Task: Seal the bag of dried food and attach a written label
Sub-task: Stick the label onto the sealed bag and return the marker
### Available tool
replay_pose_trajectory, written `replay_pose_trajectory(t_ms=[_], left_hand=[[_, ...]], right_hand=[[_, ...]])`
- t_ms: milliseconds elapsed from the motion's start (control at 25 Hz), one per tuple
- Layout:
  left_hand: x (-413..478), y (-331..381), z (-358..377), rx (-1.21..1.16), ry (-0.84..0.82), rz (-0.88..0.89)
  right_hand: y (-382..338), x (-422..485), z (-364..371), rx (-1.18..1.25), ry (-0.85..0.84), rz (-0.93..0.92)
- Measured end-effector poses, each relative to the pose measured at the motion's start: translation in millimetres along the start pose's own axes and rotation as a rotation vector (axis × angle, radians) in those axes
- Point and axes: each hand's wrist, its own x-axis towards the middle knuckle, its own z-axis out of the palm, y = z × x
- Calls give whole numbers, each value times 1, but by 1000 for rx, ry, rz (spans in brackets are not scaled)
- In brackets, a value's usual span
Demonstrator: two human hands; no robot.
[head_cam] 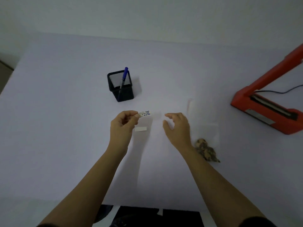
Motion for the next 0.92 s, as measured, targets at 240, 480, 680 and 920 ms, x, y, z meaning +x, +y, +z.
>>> replay_pose_trajectory(t_ms=[240,480,680,920], left_hand=[[9,-15,95,108,-235,-57],[28,-32,180,192,-295,-145],[37,-43,206,362,-250,-166],[42,-51,209,441,-237,-149]], right_hand=[[91,5,-101,40,153,192],[126,38,-118,71,-160,168],[137,46,-115,127,-204,183],[144,52,-113,208,-176,236]])
